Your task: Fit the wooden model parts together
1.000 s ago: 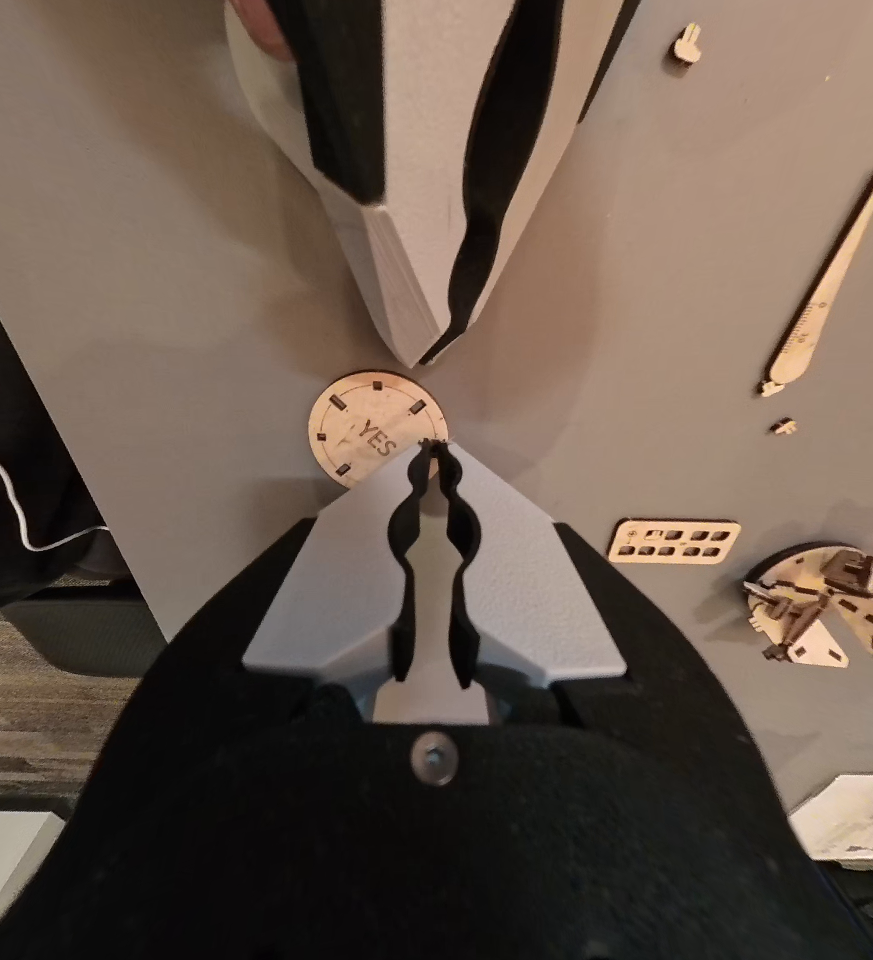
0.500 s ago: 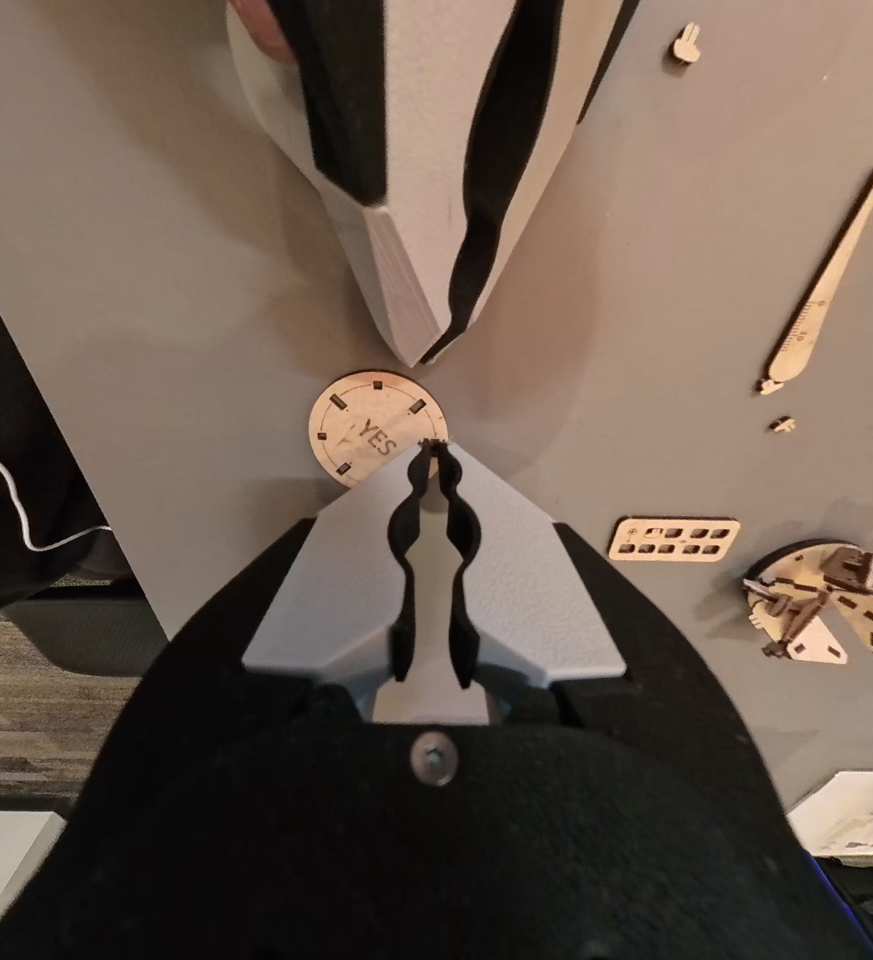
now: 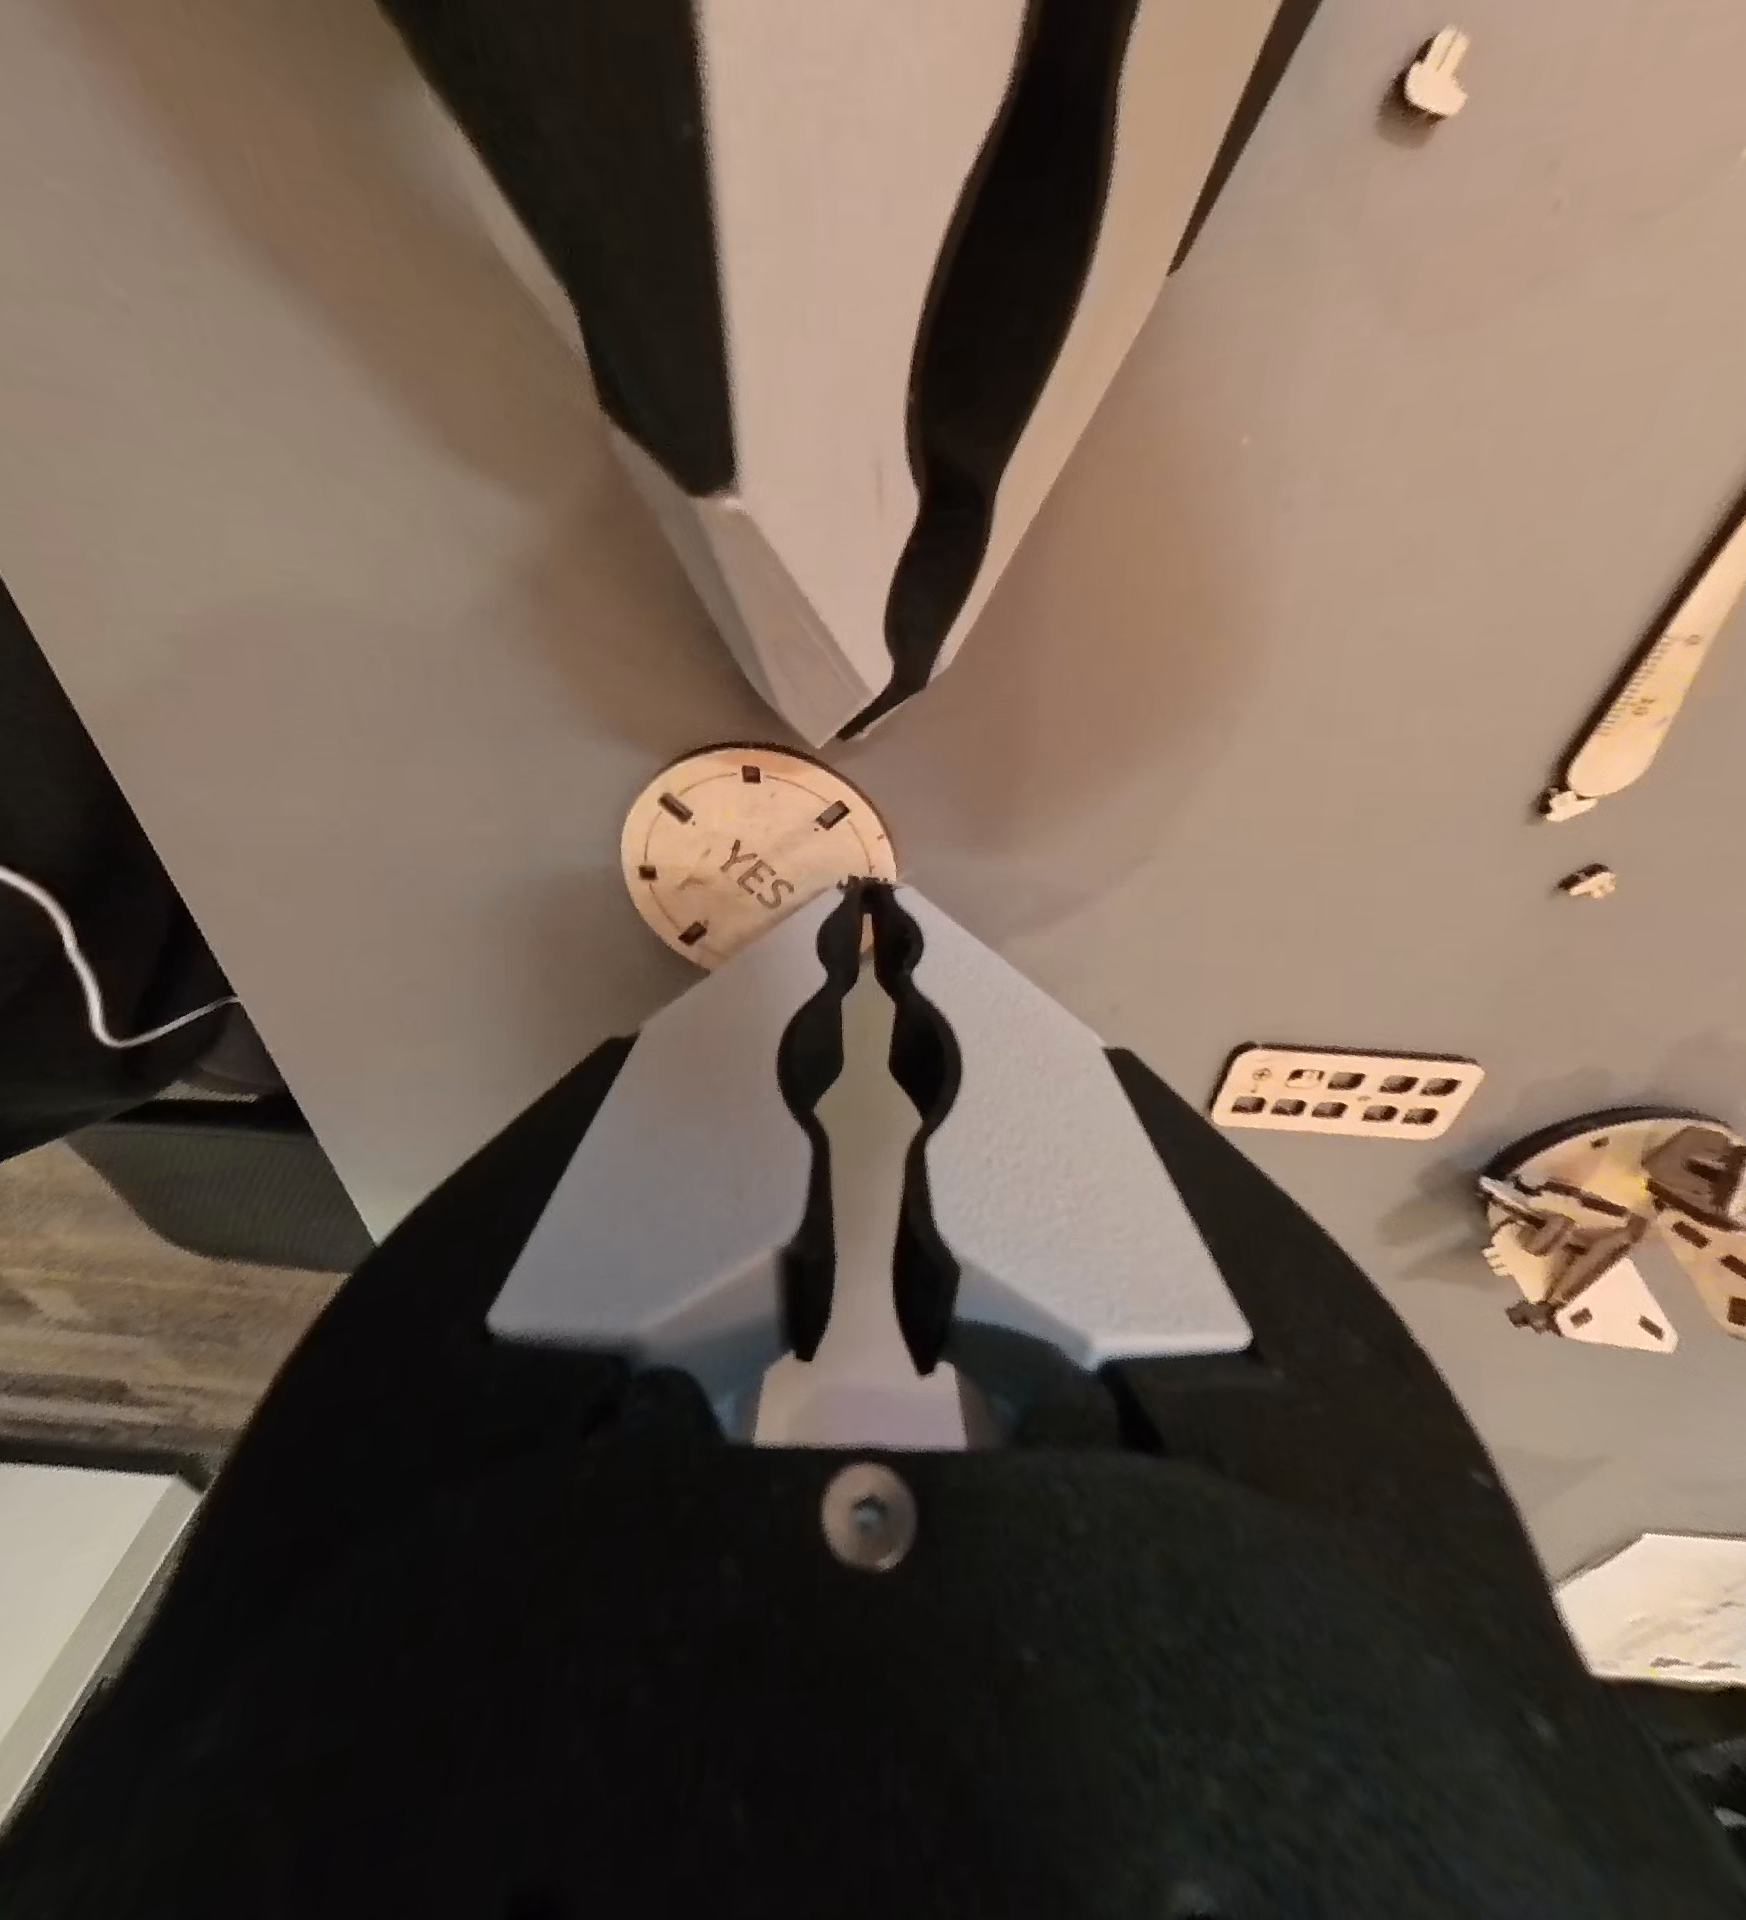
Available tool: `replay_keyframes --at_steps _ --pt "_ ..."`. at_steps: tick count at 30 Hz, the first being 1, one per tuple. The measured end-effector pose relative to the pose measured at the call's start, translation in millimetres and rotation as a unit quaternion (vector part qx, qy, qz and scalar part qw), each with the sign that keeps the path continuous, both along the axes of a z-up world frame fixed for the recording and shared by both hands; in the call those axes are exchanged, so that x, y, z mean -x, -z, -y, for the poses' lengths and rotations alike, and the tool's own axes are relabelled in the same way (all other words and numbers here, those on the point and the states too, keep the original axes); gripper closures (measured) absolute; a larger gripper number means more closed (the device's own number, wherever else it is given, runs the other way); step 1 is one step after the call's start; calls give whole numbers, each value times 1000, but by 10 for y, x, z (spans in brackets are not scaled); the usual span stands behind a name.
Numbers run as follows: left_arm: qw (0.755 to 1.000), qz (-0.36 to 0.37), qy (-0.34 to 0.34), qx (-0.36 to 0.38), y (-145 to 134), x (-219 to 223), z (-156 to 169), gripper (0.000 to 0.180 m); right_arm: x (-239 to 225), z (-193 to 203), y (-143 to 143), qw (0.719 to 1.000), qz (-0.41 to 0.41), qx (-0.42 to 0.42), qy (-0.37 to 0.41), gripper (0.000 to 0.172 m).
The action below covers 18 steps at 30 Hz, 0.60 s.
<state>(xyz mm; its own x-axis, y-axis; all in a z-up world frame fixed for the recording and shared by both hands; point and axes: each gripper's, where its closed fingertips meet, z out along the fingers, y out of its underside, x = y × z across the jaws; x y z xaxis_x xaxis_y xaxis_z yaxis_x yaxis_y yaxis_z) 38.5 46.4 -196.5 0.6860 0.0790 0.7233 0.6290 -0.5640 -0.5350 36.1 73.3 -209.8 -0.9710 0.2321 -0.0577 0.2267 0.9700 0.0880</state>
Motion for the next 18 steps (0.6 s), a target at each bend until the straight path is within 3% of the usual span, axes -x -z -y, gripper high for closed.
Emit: replay_keyframes --at_steps 12,18 --pt "1000 3 -1 -4 -11 6 1 180 -4 8 12 998 57 -29 -4 172" --pt "1000 2 1 -3 -7 2 1 180 3 12 18 999 40 -30 1 172"
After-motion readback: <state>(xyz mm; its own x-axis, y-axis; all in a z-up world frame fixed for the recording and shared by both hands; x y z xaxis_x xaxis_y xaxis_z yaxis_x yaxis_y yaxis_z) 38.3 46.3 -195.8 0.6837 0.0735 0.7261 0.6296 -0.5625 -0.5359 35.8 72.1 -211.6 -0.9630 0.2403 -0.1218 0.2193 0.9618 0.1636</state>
